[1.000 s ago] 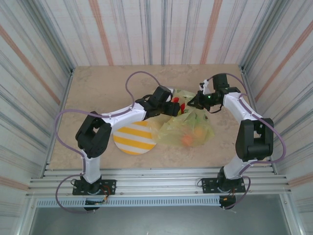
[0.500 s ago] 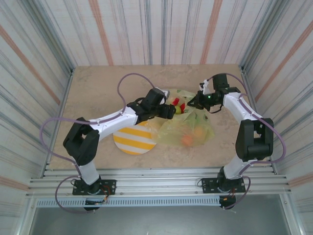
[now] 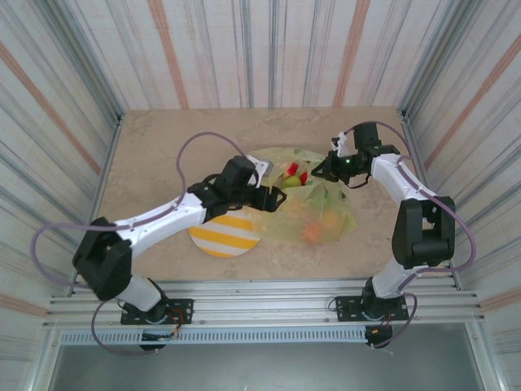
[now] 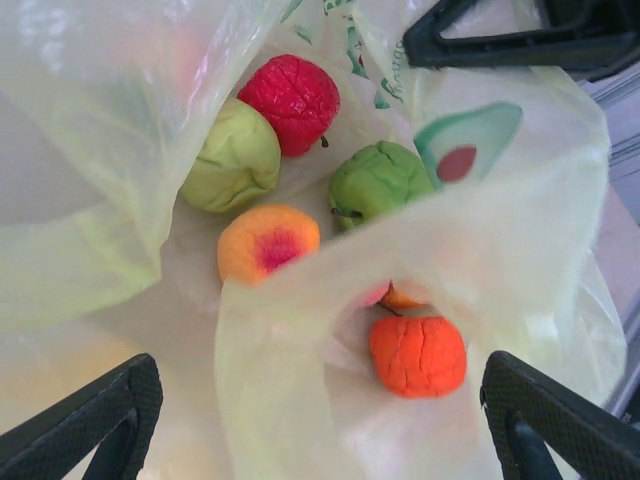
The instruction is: Place the fruits into the plastic bag
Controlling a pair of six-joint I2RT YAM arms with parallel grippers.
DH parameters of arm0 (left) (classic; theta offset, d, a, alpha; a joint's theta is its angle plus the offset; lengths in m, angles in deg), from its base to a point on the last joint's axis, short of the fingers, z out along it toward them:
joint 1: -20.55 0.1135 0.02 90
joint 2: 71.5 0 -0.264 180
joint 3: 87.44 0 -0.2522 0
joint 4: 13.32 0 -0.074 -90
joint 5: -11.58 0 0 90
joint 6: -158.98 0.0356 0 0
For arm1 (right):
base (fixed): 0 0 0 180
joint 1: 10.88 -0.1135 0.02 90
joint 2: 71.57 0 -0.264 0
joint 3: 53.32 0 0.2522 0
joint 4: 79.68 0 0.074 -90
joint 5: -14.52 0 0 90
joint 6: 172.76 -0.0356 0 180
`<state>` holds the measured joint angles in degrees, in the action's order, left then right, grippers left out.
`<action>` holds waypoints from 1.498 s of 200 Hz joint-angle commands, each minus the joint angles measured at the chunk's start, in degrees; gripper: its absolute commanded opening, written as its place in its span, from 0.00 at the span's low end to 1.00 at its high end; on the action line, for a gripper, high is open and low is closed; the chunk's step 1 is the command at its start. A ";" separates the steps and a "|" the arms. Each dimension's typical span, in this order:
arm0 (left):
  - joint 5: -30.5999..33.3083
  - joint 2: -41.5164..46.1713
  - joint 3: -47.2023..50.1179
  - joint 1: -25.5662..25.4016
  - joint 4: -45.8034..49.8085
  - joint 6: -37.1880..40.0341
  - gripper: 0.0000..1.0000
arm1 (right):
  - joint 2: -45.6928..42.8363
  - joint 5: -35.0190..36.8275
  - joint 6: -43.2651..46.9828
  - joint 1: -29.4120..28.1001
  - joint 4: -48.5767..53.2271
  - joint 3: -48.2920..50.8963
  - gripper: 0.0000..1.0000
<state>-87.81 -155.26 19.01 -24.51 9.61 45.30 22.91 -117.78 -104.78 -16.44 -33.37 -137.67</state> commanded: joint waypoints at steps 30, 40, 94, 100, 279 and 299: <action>8.37 10.56 12.03 1.53 -2.19 -7.74 0.87 | 0.87 -0.92 -0.03 -0.36 -0.17 0.62 0.00; 8.72 10.01 12.68 2.19 -1.51 -9.42 0.88 | 1.00 -0.86 -0.04 -0.46 -0.21 0.46 0.00; 2.06 -0.73 10.18 3.04 -4.30 -11.27 0.81 | 1.02 -0.85 -0.04 -0.51 0.06 0.14 0.00; 1.47 -2.08 9.76 3.05 -4.72 -11.29 0.77 | 1.01 -0.85 -0.04 -0.51 0.13 0.02 0.00; -6.05 3.79 -5.87 0.27 -4.93 -7.65 0.00 | -13.31 10.34 3.68 1.83 12.24 -7.25 0.00; -5.69 3.70 -8.43 0.32 -3.43 -6.79 0.00 | -15.22 12.10 4.33 2.17 14.13 -9.03 0.00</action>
<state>-92.46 -153.01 14.18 -24.21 3.68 36.25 10.43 -109.65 -102.88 -14.86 -24.12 -143.96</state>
